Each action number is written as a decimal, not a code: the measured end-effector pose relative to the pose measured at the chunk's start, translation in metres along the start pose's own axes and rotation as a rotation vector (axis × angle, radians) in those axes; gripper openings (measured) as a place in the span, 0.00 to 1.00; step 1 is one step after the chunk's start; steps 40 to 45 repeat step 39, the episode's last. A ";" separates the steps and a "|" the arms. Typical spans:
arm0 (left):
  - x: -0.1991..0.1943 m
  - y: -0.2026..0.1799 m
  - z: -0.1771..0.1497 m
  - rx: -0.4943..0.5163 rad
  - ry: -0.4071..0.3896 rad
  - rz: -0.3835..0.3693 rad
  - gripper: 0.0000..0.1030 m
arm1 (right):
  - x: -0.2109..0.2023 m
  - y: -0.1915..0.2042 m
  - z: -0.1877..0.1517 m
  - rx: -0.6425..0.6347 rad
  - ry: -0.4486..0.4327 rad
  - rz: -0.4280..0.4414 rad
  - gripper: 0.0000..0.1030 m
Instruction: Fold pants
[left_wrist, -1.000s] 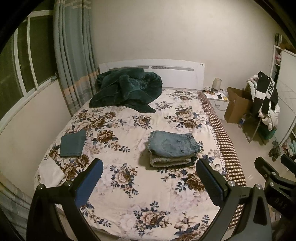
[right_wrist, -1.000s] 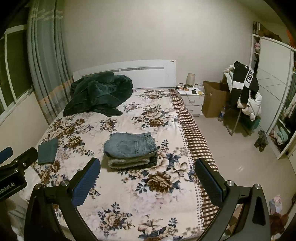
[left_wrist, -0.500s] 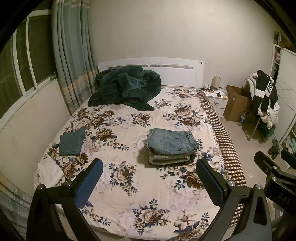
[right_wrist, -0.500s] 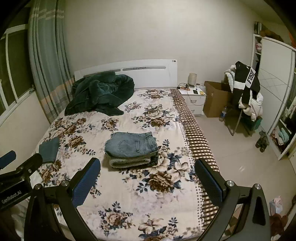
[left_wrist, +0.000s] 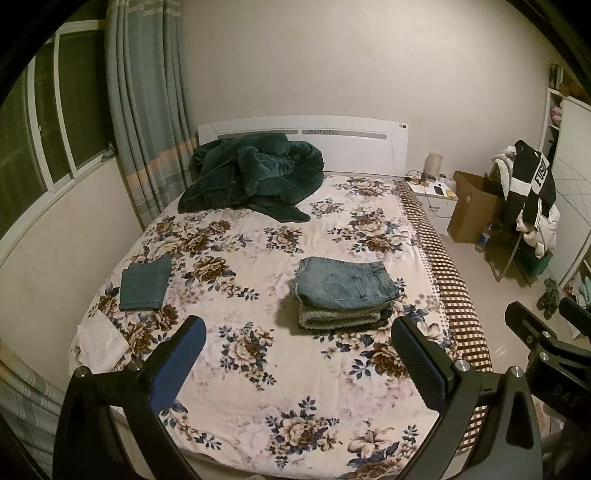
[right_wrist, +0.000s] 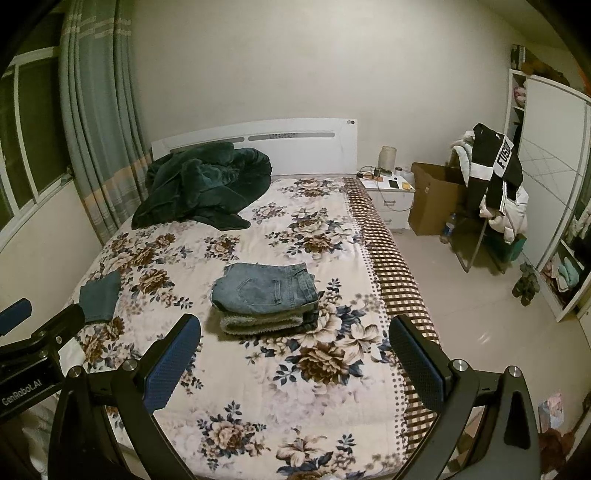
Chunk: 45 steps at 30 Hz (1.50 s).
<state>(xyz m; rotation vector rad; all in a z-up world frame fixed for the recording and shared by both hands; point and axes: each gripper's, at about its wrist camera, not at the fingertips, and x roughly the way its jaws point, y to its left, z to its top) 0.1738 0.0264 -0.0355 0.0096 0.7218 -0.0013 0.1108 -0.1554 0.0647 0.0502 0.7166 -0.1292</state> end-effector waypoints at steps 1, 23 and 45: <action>-0.001 0.001 -0.001 -0.001 0.000 0.000 1.00 | -0.001 0.000 0.000 0.001 0.001 0.001 1.00; 0.000 0.001 0.000 0.002 -0.001 0.000 1.00 | 0.001 0.006 0.001 -0.006 -0.002 0.005 1.00; 0.000 0.002 0.002 0.004 -0.005 -0.003 1.00 | 0.002 0.009 0.001 -0.003 0.000 0.008 1.00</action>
